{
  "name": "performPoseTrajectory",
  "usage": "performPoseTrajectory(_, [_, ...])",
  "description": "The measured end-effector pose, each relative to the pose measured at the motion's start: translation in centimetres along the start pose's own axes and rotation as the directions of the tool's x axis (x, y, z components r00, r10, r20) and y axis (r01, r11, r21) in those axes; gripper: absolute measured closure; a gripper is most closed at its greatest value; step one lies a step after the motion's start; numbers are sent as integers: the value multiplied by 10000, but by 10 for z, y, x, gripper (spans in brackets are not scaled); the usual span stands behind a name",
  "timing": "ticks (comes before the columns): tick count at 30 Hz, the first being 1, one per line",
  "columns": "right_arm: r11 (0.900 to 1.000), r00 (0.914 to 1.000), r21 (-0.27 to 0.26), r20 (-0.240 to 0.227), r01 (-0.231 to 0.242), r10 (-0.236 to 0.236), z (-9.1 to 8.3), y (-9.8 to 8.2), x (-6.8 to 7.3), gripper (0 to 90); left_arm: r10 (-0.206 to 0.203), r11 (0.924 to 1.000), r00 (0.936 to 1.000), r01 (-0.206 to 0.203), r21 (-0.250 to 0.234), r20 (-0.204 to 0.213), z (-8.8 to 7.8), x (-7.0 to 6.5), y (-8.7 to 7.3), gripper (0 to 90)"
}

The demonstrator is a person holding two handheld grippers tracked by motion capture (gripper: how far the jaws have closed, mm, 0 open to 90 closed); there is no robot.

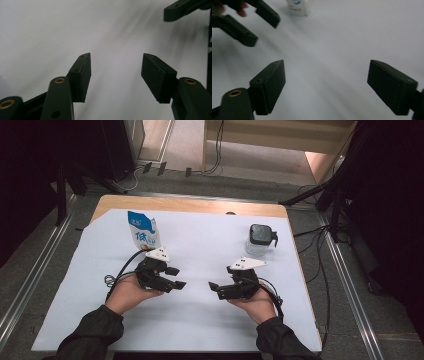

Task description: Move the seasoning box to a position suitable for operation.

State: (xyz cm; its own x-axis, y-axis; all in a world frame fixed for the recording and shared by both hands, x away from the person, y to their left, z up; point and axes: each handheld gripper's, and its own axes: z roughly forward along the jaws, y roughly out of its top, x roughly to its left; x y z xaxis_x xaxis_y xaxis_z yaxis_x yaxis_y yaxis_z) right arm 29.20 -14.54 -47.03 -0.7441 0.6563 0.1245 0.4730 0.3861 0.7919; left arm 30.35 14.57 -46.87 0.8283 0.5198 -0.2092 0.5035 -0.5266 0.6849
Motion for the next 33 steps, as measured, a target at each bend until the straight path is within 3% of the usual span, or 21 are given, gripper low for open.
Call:
performPoseTrajectory(2, [9989, 9980, 16, 423, 474, -475, -2, -2, 2, 285, -11, 9995, 9999, 7, -317, -113, -3, 1, -3, 410])
performPoseTrajectory(4, [9985, 9971, 33, 545, 539, -540, -3, -2, 3, 316, 48, 9993, 9999, -52, -361, -92, -5, 1, -3, 410])
performPoseTrajectory(5, [9992, 9990, -6, 237, 389, -389, -6, -1, 3, 389, 140, 9978, 9998, -150, -652, -157, -8, 1, -5, 405])
performPoseTrajectory(7, [9998, 9998, -56, 122, 173, -173, -8, -1, 3, 399, 58, 9970, 9998, -74, -770, -207, -11, 3, -6, 405])
performPoseTrajectory(12, [9979, 9980, -366, 346, 537, -524, -14, -5, 7, 482, -3, 9985, 9996, -12, -549, -279, -16, 6, -12, 406])
performPoseTrajectory(16, [9975, 9980, -466, 370, 539, -522, -13, -8, 5, 494, -35, 9982, 9993, 12, -606, -382, -19, 9, -15, 418])
performPoseTrajectory(20, [9981, 9988, -494, 345, 359, -342, -13, -10, 1, 501, -97, 9952, 9990, 53, -972, -444, -26, 14, -16, 419])
performPoseTrajectory(24, [9997, 9999, -247, 132, -34, 38, -13, -12, -7, 530, -274, 9951, 9986, 229, -965, -455, -29, 18, -18, 409])
performPoseTrajectory(33, [9984, 9982, -209, 245, -534, 539, -16, -11, -15, 471, -378, 9936, 9990, 350, -1073, -242, -33, 21, -19, 401])
